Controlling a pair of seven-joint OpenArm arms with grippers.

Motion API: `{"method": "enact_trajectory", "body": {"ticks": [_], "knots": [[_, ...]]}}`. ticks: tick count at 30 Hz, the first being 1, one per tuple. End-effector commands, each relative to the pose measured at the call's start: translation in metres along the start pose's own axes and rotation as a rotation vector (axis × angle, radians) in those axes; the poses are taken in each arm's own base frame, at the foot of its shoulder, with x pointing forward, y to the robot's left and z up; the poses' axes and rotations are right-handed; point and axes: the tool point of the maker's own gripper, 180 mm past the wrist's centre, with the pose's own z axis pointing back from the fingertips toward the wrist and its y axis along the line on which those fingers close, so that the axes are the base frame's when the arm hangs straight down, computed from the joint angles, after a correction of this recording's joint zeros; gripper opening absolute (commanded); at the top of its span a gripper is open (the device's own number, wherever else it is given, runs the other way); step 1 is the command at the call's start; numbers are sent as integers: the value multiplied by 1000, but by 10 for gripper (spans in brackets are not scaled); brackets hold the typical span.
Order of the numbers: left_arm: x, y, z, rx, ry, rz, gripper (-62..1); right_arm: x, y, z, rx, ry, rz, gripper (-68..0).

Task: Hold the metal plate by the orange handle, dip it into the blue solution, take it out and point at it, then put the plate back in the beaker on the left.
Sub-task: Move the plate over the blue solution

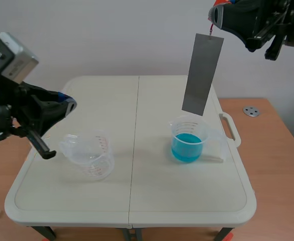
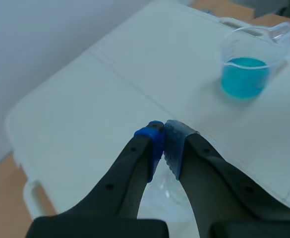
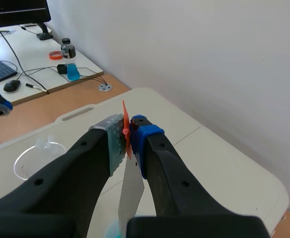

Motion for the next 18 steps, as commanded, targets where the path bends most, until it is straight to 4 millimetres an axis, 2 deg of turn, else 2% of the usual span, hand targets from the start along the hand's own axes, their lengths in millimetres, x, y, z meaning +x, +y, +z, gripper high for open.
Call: {"method": "enact_trajectory", "body": {"ticks": [1,4,7,12,18], "knots": [[17,-7,-9,-14,-54,-5,-575,16,-1,0,5,-38,34,-662],[33,-29,-27,-68,-97,-25,-575,14,-2,0,-1,-31,52,-662],[40,-47,-44,-107,-104,-40,-575,14,-3,0,-6,-29,65,-662],[38,-66,-73,-143,-82,-53,-575,12,-4,0,-11,-20,77,-662],[32,-75,-103,-155,-59,-60,-575,12,-5,0,-18,-17,101,-662]]}}
